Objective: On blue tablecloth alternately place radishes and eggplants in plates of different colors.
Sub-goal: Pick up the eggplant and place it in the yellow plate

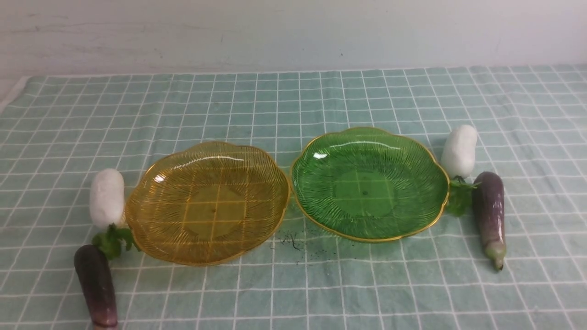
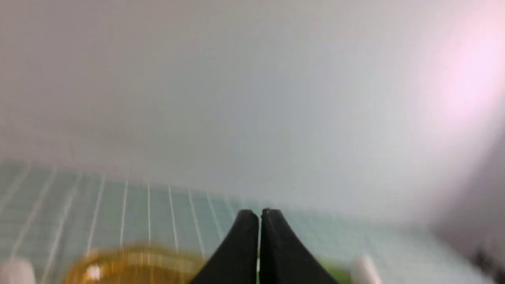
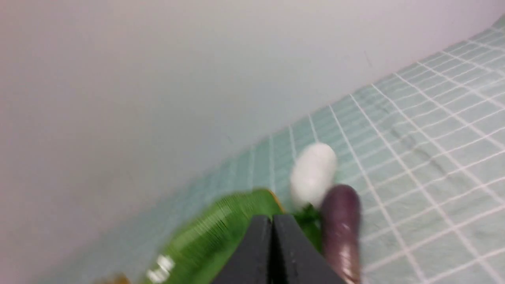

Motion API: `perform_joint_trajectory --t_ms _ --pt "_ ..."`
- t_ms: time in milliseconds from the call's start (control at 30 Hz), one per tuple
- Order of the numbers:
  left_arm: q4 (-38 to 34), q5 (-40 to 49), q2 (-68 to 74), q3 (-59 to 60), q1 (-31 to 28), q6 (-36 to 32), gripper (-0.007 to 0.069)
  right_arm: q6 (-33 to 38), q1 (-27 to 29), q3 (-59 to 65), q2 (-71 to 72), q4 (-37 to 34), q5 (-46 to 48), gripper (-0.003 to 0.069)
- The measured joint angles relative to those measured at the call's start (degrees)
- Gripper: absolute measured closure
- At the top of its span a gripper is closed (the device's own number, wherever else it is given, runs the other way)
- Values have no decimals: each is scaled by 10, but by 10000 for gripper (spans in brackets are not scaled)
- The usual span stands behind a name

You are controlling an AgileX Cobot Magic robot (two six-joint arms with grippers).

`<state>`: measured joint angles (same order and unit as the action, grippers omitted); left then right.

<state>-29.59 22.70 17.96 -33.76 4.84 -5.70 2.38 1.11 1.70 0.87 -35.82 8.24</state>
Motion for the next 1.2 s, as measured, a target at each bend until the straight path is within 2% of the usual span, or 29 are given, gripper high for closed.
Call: perform_joint_trajectory --t_ms 67,100,200,300,433,600,633,667,733,800,833,900,1100,1200 --pt "20 106 75 -41 0 0 632 -13 0 0 0 -99 -40 673" --pt "38 162 123 -57 0 0 632 -14 0 0 0 -130 -54 673" --pt "111 252 259 -73 0 1 632 -4 0 0 0 -206 -104 673" --pt "176 264 383 -74 0 35 632 24 0 0 0 -235 -131 673" --pt "207 242 464 -75 0 79 632 53 0 -4 0 -239 -99 673" --pt "225 221 540 -75 -28 122 631 158 0 -129 -64 -179 84 673" --pt "226 221 542 -75 -33 122 631 158 0 -136 -64 -175 91 673" --pt "227 220 547 -75 -55 122 631 173 0 -207 -139 -129 171 673" --pt "227 220 547 -75 -68 122 631 178 0 -251 -191 -102 215 673" --pt "227 219 548 -75 -93 122 631 180 0 -348 -319 -26 333 673" --pt "227 219 549 -75 -94 122 631 180 0 -348 -319 -21 340 673" --pt "227 219 558 -76 -96 115 628 183 0 -418 -423 33 412 673" --pt "226 219 594 -76 -96 98 554 195 0 -475 -544 62 438 673" --pt "221 217 626 -76 -96 95 433 202 0 -476 -580 58 437 673"
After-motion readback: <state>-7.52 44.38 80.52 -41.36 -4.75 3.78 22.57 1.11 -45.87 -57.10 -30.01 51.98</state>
